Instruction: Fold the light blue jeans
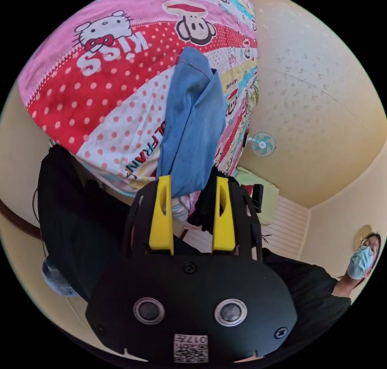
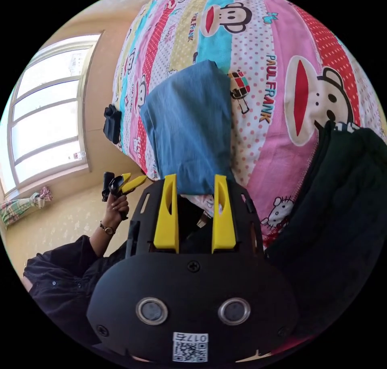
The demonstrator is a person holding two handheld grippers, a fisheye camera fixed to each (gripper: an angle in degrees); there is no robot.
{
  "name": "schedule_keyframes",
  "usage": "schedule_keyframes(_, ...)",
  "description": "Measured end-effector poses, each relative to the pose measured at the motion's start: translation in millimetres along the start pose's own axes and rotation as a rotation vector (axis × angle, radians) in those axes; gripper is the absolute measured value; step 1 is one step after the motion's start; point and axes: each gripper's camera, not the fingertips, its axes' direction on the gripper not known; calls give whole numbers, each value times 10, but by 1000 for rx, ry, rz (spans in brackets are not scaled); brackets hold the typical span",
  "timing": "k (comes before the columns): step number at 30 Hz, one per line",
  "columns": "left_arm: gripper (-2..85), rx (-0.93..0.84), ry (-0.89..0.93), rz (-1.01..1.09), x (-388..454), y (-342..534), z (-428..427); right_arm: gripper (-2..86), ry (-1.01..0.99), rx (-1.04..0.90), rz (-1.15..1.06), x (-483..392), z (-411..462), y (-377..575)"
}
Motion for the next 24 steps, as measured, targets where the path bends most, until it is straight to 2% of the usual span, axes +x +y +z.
schedule_keyframes(3,161,0,-5,16,115,-324,44,127,-54,21,10,-56,0,-409)
schedule_keyframes(6,143,4,14,74,311,-575,111,123,-1,75,0,-186,-11,-671)
schedule_keyframes(10,141,8,-106,141,550,-780,189,126,32,126,8,-208,67,-879)
schedule_keyframes(16,171,145,-209,44,382,-768,17,152,-42,143,75,212,347,-1046)
schedule_keyframes(19,168,60,-144,30,196,-658,197,181,-92,-13,98,443,783,-1049)
schedule_keyframes(20,167,29,-128,30,171,-624,255,182,-121,15,68,454,866,-962)
schedule_keyframes(22,166,-155,-86,41,105,-456,598,165,-92,24,23,415,933,-833)
schedule_keyframes(24,158,-226,-106,54,117,-308,736,142,-106,29,37,421,976,-747)
